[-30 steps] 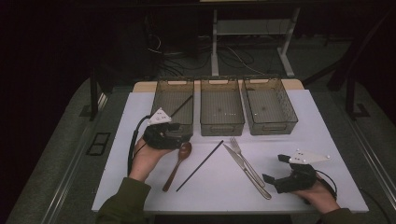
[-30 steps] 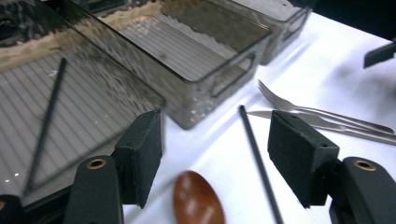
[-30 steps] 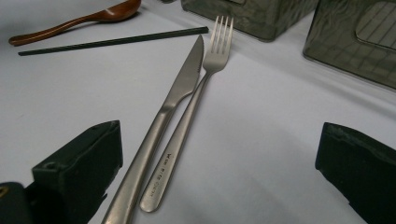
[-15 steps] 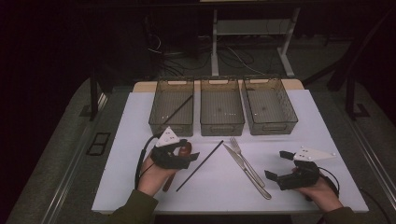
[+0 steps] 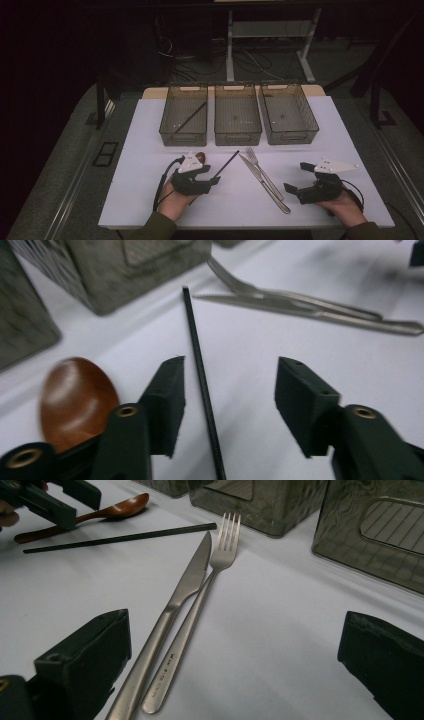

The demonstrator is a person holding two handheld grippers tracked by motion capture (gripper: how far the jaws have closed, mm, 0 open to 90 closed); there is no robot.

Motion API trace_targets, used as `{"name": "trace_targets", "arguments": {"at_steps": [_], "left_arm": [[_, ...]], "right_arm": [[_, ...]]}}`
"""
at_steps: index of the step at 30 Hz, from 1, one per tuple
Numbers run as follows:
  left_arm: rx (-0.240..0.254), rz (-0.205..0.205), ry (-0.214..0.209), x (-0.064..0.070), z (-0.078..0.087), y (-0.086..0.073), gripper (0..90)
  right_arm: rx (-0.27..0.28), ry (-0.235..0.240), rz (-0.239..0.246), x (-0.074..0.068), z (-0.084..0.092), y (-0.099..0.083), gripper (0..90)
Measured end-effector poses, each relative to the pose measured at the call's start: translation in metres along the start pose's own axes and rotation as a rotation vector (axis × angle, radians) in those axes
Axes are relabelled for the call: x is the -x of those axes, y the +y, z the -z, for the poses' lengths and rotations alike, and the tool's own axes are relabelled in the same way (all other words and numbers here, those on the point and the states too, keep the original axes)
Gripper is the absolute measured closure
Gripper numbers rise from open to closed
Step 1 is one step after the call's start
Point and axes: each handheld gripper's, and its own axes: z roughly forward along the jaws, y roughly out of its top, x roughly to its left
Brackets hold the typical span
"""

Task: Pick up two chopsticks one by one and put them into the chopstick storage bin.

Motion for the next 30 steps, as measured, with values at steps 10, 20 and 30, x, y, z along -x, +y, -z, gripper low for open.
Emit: {"name": "trace_targets", "arguments": {"at_steps": [10, 20, 30], "left_arm": [[-0.076, 0.026, 0.071, 0.000, -0.015, -0.002, 64.0], [-0.109, 0.045, 0.076, -0.003, -0.017, -0.007, 73.9], [-0.123, 0.048, 0.099, -0.001, -0.018, -0.007, 82.1]], "right_arm": [[-0.006, -0.004, -0.001, 0.000, -0.001, -0.001, 0.2], [-0.008, -0.006, 0.002, 0.000, -0.001, -0.001, 0.2], [-0.008, -0.004, 0.001, 0.000, -0.001, -0.001, 0.2]]}}
